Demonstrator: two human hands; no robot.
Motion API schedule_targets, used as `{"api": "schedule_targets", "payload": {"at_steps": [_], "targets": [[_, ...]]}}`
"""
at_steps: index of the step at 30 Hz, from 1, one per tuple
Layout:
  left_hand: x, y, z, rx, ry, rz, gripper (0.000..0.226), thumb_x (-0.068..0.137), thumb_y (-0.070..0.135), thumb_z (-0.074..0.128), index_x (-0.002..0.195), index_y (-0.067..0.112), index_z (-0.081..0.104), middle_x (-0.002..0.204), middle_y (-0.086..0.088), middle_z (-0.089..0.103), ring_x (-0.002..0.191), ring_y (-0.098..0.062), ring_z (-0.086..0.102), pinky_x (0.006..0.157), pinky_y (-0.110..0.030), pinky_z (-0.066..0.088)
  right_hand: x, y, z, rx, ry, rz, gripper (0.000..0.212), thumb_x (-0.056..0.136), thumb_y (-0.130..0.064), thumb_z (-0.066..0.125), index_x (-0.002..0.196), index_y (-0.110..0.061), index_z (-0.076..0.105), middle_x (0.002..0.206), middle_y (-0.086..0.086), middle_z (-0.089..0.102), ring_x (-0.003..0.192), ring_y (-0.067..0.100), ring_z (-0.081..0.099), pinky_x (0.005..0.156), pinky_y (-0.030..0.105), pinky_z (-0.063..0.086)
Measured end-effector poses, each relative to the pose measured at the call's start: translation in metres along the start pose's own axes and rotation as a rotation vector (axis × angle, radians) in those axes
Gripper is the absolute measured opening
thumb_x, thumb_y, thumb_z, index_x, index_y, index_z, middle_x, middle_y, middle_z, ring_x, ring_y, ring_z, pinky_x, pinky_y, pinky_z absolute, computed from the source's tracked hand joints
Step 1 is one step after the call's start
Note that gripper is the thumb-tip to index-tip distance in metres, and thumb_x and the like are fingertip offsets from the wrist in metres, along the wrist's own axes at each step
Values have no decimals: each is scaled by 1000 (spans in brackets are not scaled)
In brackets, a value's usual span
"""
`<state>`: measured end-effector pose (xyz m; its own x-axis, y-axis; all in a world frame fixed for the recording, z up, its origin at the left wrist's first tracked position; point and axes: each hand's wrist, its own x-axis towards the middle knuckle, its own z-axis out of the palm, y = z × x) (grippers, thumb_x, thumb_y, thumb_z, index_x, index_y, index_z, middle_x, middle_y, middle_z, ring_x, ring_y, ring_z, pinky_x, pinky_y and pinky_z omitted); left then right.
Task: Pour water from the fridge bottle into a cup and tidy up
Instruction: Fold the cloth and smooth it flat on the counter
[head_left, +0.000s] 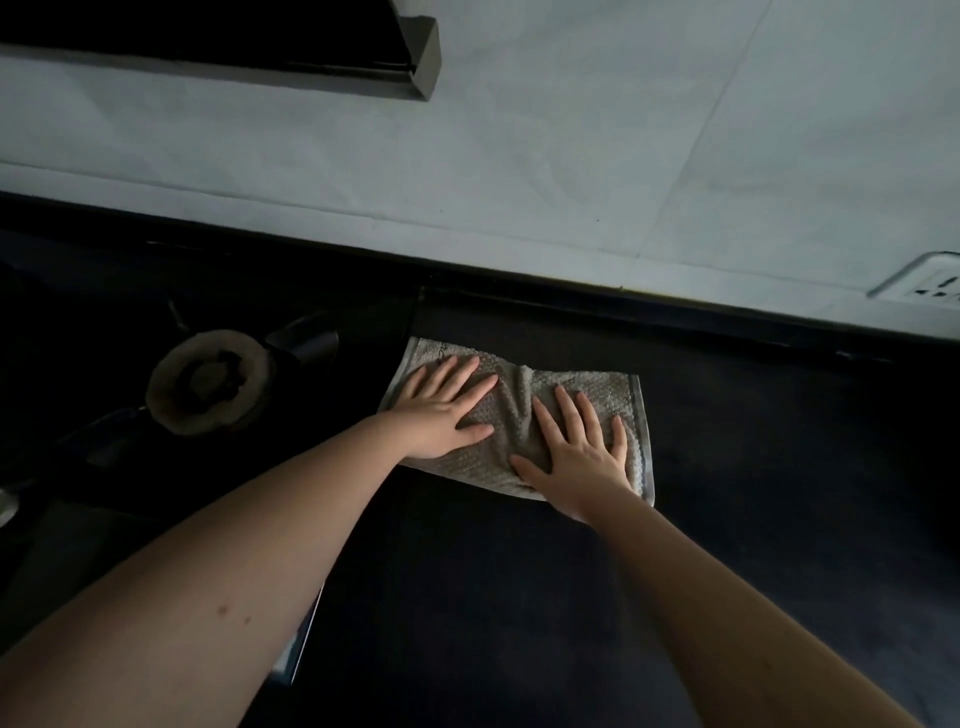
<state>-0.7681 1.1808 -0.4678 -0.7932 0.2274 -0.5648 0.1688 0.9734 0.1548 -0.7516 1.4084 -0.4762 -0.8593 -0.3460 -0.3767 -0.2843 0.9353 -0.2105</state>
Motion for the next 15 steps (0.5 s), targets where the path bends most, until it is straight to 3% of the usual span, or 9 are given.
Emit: {"api": "schedule_targets", "payload": {"at_steps": [15], "targets": [[69,-24,-45,-6,82,-49,66,99,64,15,152,43,-18,159,10,-32,147,-14,-29,120,-43,-12,101,7,-35,-26,47,48,82,86,-78,22,152,-42,-10,161,-8,-18,148,18,-20,115,59,-10]]}}
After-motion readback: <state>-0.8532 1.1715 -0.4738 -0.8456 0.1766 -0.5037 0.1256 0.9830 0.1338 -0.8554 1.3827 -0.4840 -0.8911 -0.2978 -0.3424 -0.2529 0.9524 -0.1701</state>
